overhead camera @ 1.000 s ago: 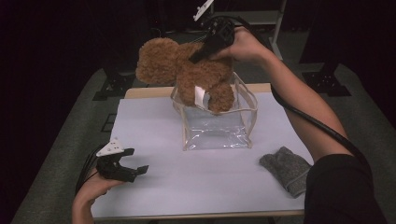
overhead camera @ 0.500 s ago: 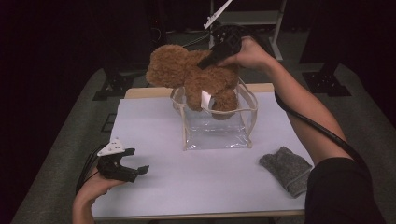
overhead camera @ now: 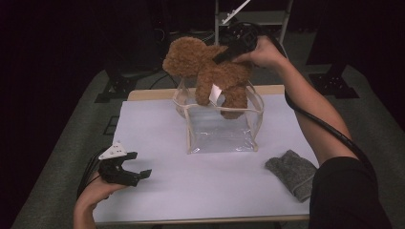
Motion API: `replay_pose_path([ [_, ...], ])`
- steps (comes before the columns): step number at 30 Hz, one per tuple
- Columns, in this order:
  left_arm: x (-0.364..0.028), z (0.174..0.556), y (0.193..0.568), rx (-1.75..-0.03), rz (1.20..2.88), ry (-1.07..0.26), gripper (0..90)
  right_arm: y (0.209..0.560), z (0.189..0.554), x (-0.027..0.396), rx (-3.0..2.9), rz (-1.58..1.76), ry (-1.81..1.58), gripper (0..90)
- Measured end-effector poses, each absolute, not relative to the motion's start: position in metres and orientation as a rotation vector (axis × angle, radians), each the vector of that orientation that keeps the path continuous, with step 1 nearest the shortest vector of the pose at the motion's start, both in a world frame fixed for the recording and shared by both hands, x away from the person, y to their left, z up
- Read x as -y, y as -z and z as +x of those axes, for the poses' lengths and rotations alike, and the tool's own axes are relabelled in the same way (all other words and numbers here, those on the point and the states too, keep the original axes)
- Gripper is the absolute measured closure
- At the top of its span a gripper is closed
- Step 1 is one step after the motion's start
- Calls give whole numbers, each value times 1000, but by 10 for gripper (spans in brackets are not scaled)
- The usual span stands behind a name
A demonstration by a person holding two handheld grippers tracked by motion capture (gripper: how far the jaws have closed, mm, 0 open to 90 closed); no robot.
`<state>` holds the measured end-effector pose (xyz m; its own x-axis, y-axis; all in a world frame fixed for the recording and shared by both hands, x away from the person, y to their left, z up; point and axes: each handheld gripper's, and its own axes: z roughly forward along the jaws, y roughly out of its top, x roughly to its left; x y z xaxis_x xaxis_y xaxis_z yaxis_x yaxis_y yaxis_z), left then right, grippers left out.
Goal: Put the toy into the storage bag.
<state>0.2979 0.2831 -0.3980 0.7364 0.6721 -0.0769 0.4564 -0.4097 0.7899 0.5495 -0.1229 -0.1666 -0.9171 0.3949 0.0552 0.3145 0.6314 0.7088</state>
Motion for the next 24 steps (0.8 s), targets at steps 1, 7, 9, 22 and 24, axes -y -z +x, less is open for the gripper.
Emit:
replay_pose_path([
  [1, -283, 298, 399, -851, 2076, -317, 70, 166, 550, 124, -2739, 608, -1160, 643],
  [7, -281, 299, 400, -851, 2085, -311, 70, 166, 552, 131, -2712, 637, -1120, 643],
  [9, -281, 299, 400, -850, 2085, -312, 70, 167, 551, 130, -2707, 644, -1106, 643],
  [22, -278, 299, 400, -840, 2091, -303, 70, 187, 535, 126, -2733, 608, -1040, 643],
  [24, -278, 299, 400, -840, 2092, -303, 70, 190, 534, 127, -2734, 608, -1038, 643],
])
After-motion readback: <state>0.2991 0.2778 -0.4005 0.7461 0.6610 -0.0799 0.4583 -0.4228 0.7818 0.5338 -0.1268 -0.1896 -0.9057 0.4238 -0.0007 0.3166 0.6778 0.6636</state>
